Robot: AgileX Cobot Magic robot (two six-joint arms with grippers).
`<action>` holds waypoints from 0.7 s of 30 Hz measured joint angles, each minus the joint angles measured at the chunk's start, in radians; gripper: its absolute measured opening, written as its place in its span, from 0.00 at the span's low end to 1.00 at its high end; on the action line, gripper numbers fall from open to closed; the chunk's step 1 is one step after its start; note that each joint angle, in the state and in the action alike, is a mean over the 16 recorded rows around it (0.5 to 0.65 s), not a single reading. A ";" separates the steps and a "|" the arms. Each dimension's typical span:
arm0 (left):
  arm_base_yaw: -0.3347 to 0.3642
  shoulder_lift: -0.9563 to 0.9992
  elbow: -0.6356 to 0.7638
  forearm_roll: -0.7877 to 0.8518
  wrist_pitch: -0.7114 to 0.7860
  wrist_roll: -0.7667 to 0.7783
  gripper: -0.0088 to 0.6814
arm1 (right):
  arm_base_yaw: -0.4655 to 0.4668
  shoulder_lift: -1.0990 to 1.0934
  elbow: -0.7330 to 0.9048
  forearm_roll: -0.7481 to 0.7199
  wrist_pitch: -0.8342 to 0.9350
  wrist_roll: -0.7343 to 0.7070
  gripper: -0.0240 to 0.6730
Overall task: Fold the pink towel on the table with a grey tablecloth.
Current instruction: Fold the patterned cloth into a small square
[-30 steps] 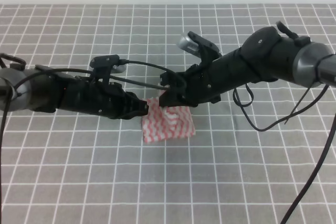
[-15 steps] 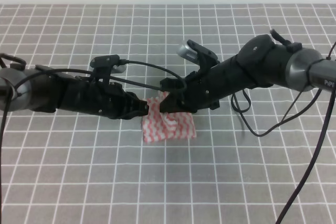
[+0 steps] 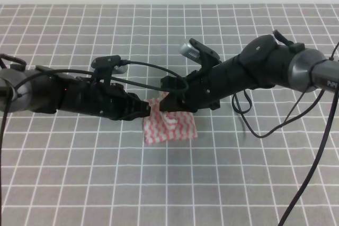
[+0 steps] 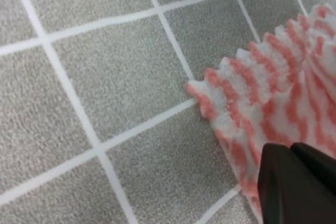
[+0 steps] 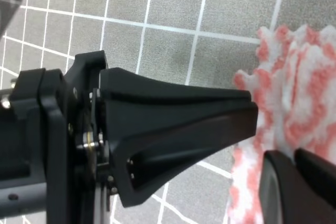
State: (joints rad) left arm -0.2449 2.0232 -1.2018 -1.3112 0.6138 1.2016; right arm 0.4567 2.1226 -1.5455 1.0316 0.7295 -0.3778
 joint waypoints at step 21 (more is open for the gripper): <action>0.032 -0.031 0.000 0.000 0.004 0.000 0.01 | -0.001 0.001 -0.011 0.013 0.013 -0.001 0.30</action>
State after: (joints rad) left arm -0.2131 1.9917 -1.2017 -1.3116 0.6173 1.2015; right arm 0.4561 2.1240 -1.5562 1.0443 0.7425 -0.3791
